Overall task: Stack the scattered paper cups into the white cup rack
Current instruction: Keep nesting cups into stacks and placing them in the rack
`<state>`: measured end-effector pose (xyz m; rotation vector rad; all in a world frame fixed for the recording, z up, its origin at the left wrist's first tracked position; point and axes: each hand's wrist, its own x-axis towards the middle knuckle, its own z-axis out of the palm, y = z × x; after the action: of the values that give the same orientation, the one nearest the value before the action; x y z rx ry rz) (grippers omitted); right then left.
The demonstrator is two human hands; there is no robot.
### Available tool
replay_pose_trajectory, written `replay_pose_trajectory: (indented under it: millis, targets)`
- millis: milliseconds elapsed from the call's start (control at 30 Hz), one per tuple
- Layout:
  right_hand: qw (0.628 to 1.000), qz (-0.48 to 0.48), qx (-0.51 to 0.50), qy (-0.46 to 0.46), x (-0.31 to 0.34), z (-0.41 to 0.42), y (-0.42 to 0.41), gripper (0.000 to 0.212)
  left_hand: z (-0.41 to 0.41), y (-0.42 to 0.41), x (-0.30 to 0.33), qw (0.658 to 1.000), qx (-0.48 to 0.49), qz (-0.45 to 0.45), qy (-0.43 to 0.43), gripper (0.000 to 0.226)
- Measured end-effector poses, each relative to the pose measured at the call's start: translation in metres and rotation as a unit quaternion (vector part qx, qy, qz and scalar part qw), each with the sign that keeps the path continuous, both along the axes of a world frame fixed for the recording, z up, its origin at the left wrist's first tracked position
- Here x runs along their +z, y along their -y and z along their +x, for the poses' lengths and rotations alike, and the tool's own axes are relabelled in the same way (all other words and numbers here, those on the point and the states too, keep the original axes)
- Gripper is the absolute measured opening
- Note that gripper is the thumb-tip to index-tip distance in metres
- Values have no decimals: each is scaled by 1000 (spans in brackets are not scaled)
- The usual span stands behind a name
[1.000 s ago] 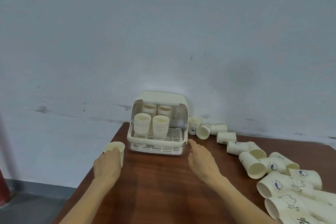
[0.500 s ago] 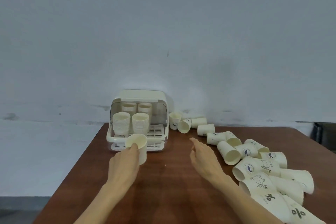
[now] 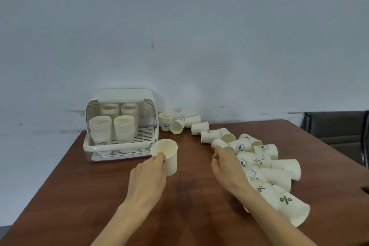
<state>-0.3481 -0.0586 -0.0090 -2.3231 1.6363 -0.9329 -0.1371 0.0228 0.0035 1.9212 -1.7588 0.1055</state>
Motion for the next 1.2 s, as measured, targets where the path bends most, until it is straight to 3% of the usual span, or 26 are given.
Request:
replay_pose_trajectory:
  millis: [367, 600, 700, 900, 1067, 1200]
  targets:
    - [982, -10, -181, 44, 13, -103, -1, 37, -64, 6, 6, 996, -82, -25, -21, 15]
    - [901, 123, -409, 75, 5, -185, 42, 28, -96, 11, 13, 995, -88, -13, -36, 15]
    - [885, 189, -416, 91, -7, -206, 60, 34, -102, 13, 16, 995, -88, -13, -42, 16]
    - [882, 235, -394, 108, -26, -218, 79, 17, -106, 17, 21, 996, -85, -4, -30, 17]
    - [863, 223, -418, 173, -22, -214, 74, 15, -103, 17, 21, 996, -82, 6, -28, 16]
    - [871, 171, -427, 171, -13, -218, 73, 27, -101, 17, 22, 996, -82, 6, -31, 16]
